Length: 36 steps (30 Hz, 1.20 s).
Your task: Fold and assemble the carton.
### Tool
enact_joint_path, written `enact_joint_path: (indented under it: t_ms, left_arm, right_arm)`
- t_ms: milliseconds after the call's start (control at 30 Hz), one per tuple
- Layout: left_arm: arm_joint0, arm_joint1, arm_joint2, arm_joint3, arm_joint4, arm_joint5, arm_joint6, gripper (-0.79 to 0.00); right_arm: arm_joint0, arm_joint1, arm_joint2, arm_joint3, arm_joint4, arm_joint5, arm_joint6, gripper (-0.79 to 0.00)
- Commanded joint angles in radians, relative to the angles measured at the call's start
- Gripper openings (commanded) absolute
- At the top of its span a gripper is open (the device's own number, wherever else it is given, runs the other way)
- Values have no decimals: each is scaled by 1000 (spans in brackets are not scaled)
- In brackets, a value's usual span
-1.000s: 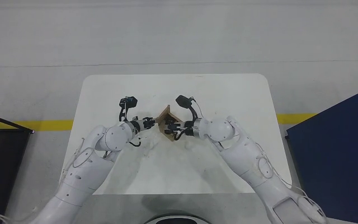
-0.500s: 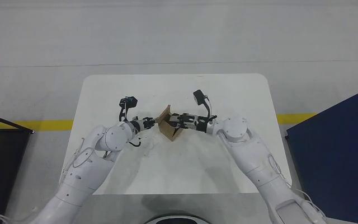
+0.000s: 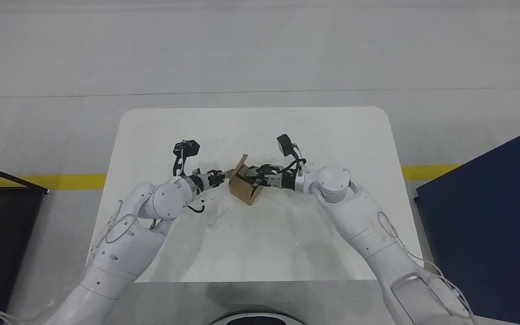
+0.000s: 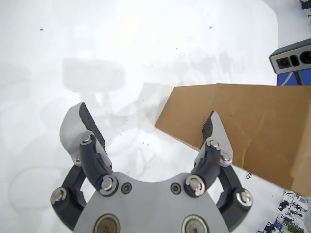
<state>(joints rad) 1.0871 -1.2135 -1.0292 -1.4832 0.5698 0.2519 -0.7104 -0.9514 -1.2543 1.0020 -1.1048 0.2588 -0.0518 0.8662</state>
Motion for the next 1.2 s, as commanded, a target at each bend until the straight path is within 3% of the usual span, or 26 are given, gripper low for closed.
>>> enact_joint_path:
  t_ms: [0,400,633,833,1167]
  left_arm:
    - [0,0,0,0,0,0,0,0]
    - [0,0,0,0,0,0,0,0]
    - [0,0,0,0,0,0,0,0]
    - [0,0,0,0,0,0,0,0]
    - [0,0,0,0,0,0,0,0]
  right_arm:
    - [-1,0,7,5,11,-30,1,-785]
    - [-44,10,55,-15,121,-153,116,-785]
    - [-32,7,37,-4,73,-83,75,-785]
    - [-24,2,21,15,55,-83,56,-785]
    - [-46,7,7,-51,-49,-38,-25,-785]
